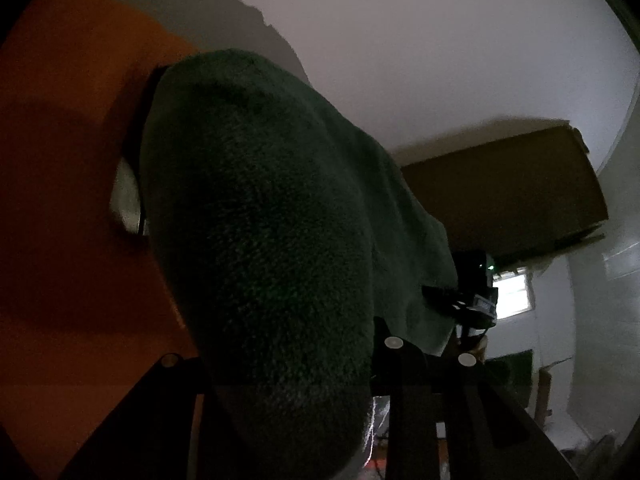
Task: Fold clothes
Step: 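Lift the folded grey garment off the bed with both grippers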
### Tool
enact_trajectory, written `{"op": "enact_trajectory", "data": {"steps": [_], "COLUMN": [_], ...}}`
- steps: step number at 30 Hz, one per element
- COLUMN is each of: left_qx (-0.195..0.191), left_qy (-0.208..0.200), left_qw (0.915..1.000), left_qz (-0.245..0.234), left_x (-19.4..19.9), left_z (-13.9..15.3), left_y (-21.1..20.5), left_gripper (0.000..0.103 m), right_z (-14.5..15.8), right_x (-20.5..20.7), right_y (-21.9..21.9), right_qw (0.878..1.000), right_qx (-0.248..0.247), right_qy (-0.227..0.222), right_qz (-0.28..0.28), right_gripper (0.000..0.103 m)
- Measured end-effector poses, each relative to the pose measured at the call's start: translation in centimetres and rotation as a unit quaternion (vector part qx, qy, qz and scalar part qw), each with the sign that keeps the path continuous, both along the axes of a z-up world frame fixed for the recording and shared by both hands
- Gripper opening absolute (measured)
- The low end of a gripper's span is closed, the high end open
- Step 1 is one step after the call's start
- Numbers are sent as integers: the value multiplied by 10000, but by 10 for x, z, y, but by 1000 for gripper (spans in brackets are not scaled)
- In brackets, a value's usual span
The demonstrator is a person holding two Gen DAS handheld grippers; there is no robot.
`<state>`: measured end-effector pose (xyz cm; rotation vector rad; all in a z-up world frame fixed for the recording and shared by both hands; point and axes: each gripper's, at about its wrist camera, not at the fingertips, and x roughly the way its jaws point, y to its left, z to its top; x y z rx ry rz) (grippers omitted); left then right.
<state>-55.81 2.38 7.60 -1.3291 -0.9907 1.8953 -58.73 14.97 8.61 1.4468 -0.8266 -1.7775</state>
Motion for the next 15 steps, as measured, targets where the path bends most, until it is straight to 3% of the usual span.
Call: {"op": "enact_trajectory", "data": {"steps": [6, 10, 13, 15], "left_qx": [2, -66, -337, -422], "left_qy": [11, -314, -742, -992], "left_qw": [9999, 9991, 9961, 9936], "left_qz": [119, 269, 336, 322], "left_x": [-96, -136, -144, -144], "left_z": [-49, -123, -172, -199], "left_y": [-7, -9, -9, -13], "left_gripper": [30, 31, 41, 52], "right_z": [-39, -89, -140, -160], "right_x": [-138, -198, -209, -206], "right_y": [-8, -9, 18, 35], "right_qw": [9995, 9963, 9892, 9842], "right_qx": [230, 739, 1339, 1448], "right_qy": [-138, -283, -579, -848], "right_qz": [192, 344, -162, -556], "right_gripper": [39, 46, 65, 84]}}
